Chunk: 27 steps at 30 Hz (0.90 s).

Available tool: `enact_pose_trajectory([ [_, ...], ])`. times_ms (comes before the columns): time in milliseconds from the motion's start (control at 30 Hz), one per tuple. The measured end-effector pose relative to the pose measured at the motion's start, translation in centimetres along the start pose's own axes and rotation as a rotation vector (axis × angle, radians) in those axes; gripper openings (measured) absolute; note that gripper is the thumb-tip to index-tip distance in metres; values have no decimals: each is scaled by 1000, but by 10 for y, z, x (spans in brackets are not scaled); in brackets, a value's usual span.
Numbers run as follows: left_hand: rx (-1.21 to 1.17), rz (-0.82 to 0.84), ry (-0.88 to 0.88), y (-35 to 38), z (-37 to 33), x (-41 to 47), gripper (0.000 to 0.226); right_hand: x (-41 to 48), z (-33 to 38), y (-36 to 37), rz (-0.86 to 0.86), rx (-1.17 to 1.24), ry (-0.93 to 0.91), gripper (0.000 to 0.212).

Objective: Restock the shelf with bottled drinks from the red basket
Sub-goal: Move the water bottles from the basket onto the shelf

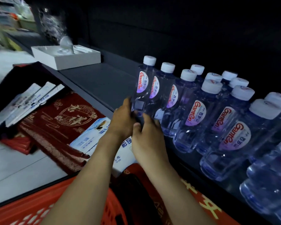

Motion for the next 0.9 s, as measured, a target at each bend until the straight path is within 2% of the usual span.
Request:
enact_pose_trajectory([
  [100, 106, -81, 33, -28, 7, -14, 59, -19, 17, -17, 109, -59, -85, 47],
  [200, 366, -148, 27, -66, 21, -40, 63, -40, 35, -20, 141, -163, -187, 47],
  [300, 624, -135, -86, -101, 31, -83, 63, -65, 58, -11, 199, -209, -259, 41],
  [467, 842, -80, -150, -153, 62, -176, 61, -110, 101, 3, 321, -168, -398, 43],
  [567, 938, 23, -286, -186, 95, -237, 56, -146, 121, 18, 421, -141, -469, 44],
  [667, 940, 148, -468, -205, 136, -293, 48, -189, 131, 42, 521, -168, -568, 37],
  [800, 823, 450, -713, -195, 204, -363, 38, -258, 120, 89, 767, -262, -686, 35],
  [900, 737, 668, -819, -170, 240, -393, 38, -295, 94, 125, 926, -415, -817, 41],
])
Point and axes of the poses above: each hand's wrist, its own x-axis towards the middle knuckle, its own y-axis out of the palm, z = x × y, the point moved 5 cm from there along x, towards the middle knuckle, and after that the axes turned 6 degrees about -z, right-handed, at the moved point
